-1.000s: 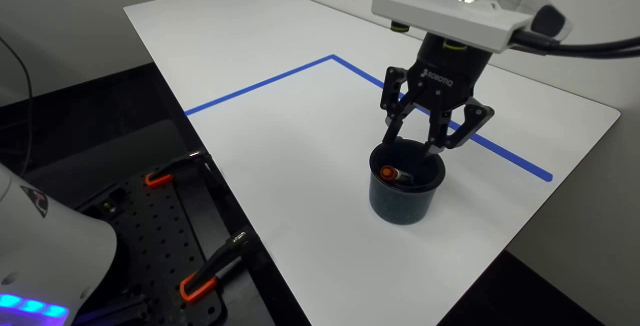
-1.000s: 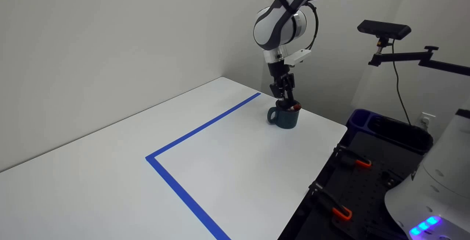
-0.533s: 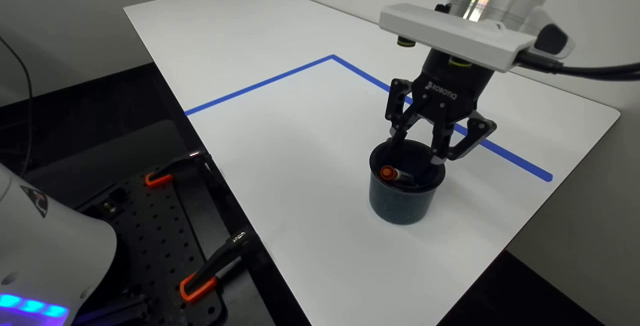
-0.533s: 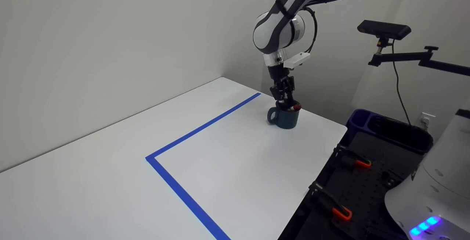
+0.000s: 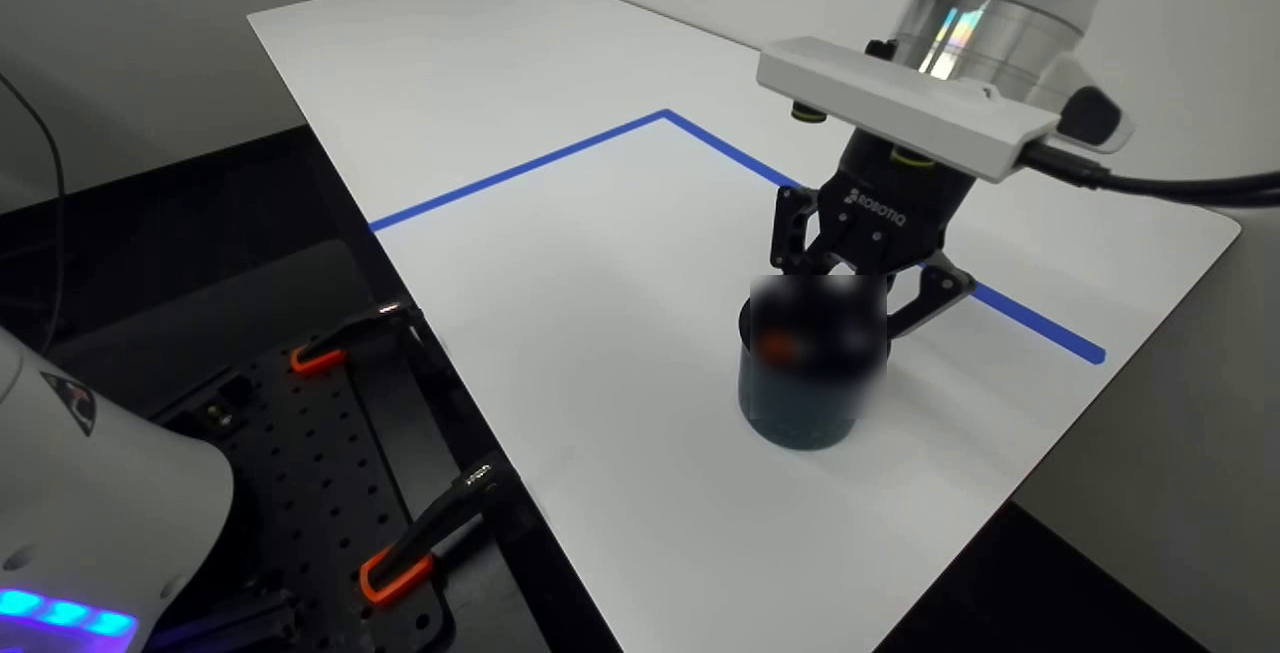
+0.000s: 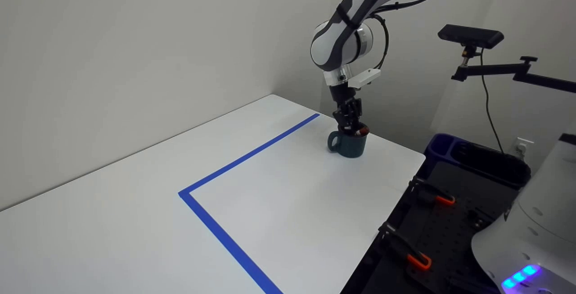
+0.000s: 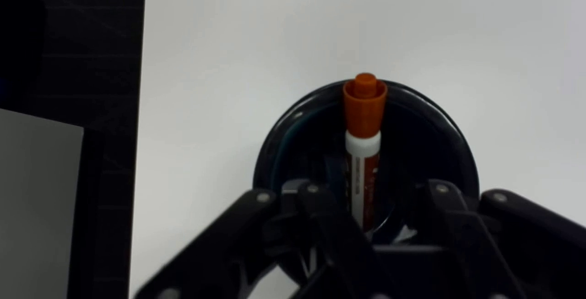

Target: Remove the marker from the cup and put it on the table inside the border

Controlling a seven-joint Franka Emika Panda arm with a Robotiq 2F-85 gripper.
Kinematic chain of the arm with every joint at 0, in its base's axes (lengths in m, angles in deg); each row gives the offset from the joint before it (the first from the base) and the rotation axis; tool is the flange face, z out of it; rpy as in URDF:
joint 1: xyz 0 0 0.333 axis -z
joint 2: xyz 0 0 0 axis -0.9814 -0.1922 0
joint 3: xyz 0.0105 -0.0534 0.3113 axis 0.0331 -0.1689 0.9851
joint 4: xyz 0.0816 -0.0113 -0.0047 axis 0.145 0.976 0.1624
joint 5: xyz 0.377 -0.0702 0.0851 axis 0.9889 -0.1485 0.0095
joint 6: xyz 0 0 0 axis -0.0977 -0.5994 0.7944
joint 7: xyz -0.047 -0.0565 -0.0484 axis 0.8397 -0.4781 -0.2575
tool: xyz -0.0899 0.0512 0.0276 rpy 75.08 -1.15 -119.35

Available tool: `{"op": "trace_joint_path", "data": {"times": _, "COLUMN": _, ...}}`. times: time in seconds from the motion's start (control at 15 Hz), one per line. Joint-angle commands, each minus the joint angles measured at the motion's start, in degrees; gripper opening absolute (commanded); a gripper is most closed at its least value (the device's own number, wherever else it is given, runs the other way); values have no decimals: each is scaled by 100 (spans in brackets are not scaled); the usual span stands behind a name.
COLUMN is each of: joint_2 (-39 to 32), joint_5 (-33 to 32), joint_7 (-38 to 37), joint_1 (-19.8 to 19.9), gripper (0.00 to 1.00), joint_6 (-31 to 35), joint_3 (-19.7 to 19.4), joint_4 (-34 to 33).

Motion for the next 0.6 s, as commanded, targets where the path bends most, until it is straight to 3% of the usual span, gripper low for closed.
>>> {"op": "trace_joint_path", "data": {"times": 0.0, "joint_2": -74, "joint_5": 10, "joint_7": 94, "joint_1": 63, "gripper": 37, "joint_6": -83, "joint_3": 28, "joint_4": -111}}
{"op": "trace_joint_path", "data": {"times": 0.13, "joint_2": -104, "joint_5": 2, "joint_7": 89, "joint_1": 63, "gripper": 33, "joint_6": -98, "joint_3": 30, "joint_4": -126}}
{"op": "trace_joint_path", "data": {"times": 0.33, "joint_2": -116, "joint_5": -5, "joint_7": 86, "joint_1": 59, "gripper": 5, "joint_6": -108, "joint_3": 32, "joint_4": -144}}
{"op": "trace_joint_path", "data": {"times": 0.4, "joint_2": -81, "joint_5": -14, "joint_7": 69, "joint_1": 50, "gripper": 1, "joint_6": -101, "joint_3": 28, "joint_4": -132}}
{"op": "trace_joint_path", "data": {"times": 0.53, "joint_2": -3, "joint_5": -22, "joint_7": 63, "joint_1": 42, "gripper": 5, "joint_6": -102, "joint_3": 25, "joint_4": -111}}
